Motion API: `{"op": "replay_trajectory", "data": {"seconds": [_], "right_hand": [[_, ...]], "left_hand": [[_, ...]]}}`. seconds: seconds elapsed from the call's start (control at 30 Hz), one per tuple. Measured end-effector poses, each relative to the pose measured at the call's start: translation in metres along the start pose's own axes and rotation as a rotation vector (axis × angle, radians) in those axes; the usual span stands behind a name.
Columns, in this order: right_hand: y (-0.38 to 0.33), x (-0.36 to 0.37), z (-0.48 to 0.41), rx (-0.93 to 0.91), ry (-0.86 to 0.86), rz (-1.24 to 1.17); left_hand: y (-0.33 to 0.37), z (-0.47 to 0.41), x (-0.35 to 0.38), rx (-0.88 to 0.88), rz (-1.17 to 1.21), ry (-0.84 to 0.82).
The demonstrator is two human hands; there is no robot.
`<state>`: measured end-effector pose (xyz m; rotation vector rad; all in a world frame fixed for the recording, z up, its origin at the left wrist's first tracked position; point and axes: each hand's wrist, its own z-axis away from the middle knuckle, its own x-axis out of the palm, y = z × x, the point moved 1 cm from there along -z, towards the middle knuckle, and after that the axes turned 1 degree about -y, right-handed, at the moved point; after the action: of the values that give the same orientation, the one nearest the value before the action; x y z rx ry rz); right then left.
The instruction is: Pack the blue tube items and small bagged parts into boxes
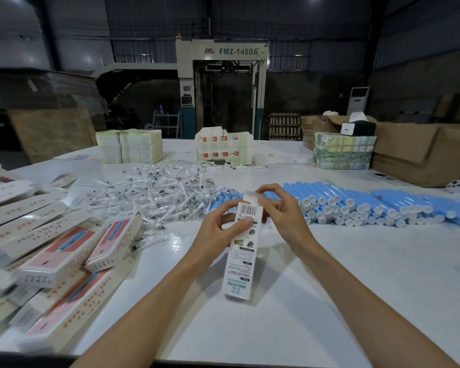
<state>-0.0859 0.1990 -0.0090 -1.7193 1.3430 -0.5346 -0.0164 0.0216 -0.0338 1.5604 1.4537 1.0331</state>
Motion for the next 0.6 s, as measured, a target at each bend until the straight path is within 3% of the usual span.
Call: {"op": "replay_trajectory", "data": {"seconds": [0.17, 0.27, 0.37, 0.6], "right_hand": [[-0.007, -0.005, -0.003, -0.106, -0.083, 0.135], [-0.01, -0.004, -0.002, -0.018, -0.119, 0.014], [-0.012, -0.002, -0.005, 0.112, -0.038, -0.157], [-0.012, -0.004, -0.006, 0.204, -0.022, -0.251]], "left_hand": [[0.0, 0.001, 0.0, 0.011, -0.031, 0.022], [0.0, 0.0, 0.0, 0.023, -0.042, 0.044], [0.001, 0.0, 0.001, 0.036, -0.048, 0.05], [0.003, 0.0, 0.002, 0.043, -0.069, 0.038]]}}
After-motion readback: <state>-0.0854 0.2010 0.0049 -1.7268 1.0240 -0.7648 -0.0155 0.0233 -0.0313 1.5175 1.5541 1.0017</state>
